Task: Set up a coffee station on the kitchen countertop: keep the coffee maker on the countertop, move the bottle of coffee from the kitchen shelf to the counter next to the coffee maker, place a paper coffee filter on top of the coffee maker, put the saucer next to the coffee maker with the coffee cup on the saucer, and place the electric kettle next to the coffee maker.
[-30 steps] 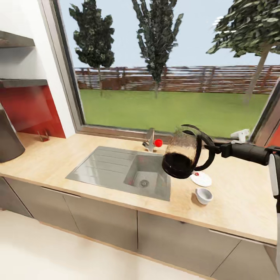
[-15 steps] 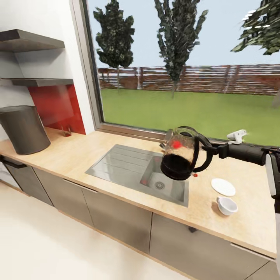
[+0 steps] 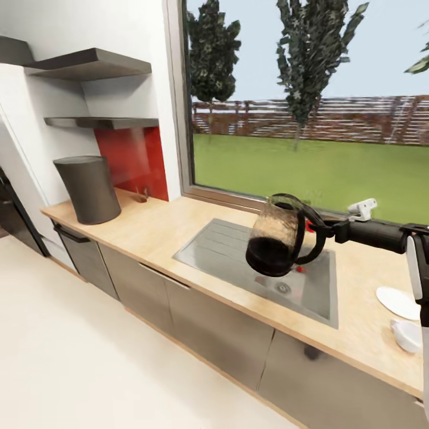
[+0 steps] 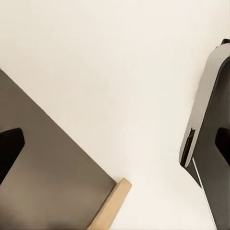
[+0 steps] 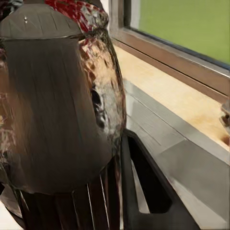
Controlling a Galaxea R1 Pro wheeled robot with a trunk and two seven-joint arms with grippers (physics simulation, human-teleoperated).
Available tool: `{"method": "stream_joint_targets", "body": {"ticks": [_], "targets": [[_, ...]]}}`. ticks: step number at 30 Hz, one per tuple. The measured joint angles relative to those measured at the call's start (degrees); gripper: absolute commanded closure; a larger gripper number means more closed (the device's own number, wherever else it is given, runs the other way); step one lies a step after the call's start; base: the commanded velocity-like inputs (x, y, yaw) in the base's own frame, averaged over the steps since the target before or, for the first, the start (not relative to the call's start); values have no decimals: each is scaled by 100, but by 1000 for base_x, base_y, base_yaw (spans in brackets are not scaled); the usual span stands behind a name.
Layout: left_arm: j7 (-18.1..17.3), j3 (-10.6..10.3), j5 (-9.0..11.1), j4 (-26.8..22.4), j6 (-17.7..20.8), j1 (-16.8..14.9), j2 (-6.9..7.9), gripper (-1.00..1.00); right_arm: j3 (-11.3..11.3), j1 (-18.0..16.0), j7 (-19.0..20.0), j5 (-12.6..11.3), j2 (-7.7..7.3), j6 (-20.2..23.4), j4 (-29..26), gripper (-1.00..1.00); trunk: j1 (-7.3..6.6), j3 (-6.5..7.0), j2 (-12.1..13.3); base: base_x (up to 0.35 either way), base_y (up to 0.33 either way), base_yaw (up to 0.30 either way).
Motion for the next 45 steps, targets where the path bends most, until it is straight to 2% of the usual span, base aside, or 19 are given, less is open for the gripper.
{"method": "stream_joint_targets", "body": {"ticks": [12, 24, 42, 45], "targets": [[-21, 5, 0, 0, 0, 0, 0, -100, 4, 0, 0, -2, 8, 1, 0, 100, -1, -39, 0, 11, 303, 278], [-82, 0, 1, 0, 0, 0, 0, -100, 4, 4, -10, -3, 14, -5, 0, 100, -2, -79, -1, 183, 289, 268], [-81, -9, -8, -2, -7, -1, 0, -100, 3, 10, -20, 28, 25, -17, 31, 100, -3, -84, -1, 281, 221, 14], [-81, -9, -8, -6, -4, -2, 0, -100, 3, 10, -25, 110, 25, -18, 34, 100, -3, -84, -1, 282, 233, 0]]}}
